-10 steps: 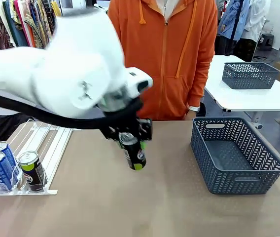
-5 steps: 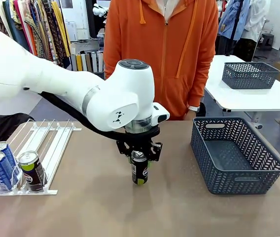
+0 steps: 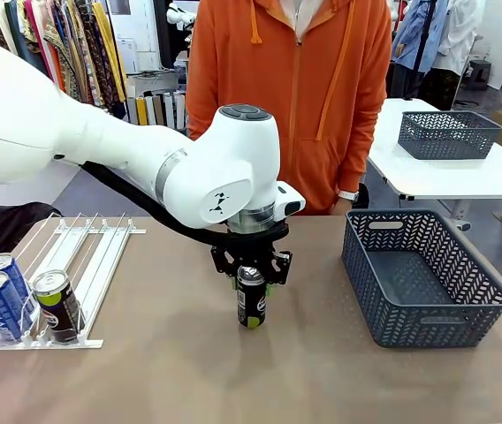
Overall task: Retrieve and store the cans from the dispenser.
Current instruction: Pick up one can from the Automatic Can Dispenser and place it in the middle of the table, then pick up the last remaining can from one row of the Automatic Can Dispenser and place it in the middle of the table.
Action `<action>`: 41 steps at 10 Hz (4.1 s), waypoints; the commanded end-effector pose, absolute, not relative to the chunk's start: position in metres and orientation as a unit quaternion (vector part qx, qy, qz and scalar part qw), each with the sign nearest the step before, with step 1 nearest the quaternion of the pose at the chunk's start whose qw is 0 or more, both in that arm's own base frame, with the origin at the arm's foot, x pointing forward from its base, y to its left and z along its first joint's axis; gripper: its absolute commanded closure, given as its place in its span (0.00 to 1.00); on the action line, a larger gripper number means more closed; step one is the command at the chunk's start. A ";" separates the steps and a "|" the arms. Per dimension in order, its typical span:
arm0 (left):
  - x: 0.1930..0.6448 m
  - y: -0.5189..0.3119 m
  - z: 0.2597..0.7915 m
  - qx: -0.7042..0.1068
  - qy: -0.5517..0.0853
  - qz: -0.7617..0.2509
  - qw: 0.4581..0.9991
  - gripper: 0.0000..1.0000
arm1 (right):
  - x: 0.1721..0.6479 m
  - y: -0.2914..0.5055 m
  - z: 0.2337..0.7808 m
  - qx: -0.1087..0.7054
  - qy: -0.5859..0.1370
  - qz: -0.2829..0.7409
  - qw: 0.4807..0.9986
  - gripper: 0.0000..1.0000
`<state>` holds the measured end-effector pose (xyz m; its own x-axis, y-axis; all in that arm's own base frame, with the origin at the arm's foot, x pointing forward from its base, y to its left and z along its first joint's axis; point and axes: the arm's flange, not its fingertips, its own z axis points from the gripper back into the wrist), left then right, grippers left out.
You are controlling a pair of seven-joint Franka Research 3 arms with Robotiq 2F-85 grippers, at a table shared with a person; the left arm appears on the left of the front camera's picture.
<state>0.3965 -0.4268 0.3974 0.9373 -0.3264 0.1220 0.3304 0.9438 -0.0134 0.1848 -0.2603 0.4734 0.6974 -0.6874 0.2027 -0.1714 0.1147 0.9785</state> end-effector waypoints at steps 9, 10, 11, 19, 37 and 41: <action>0.343 -0.351 0.558 -0.061 -0.157 -0.089 0.982 0.00 | 0.187 -0.261 0.478 0.640 -0.346 -0.191 0.659 0.00; 0.331 -0.310 0.596 -0.075 -0.166 -0.080 0.980 0.00 | 0.187 -0.261 0.478 0.640 -0.346 -0.191 0.659 0.00; 0.327 -0.280 0.612 -0.101 -0.154 -0.076 0.980 0.00 | 0.187 -0.261 0.478 0.640 -0.346 -0.191 0.659 0.00; 0.299 0.099 0.507 -0.656 -0.111 0.075 0.743 0.00 | 0.187 -0.261 0.478 0.640 -0.346 -0.191 0.659 0.00; 0.303 0.028 0.568 -0.187 -0.114 0.038 0.975 0.00 | 0.187 -0.261 0.478 0.640 -0.346 -0.191 0.659 0.00; 0.330 -0.044 0.552 0.065 -0.107 -0.045 0.991 0.00 | 0.187 -0.261 0.478 0.640 -0.346 -0.191 0.659 0.00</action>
<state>0.3217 -0.0552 0.5584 0.9653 -0.0391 0.2584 0.0888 0.9790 -0.1833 0.1843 -0.2605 0.4734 0.6969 -0.6880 0.2022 -0.1706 0.1147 0.9786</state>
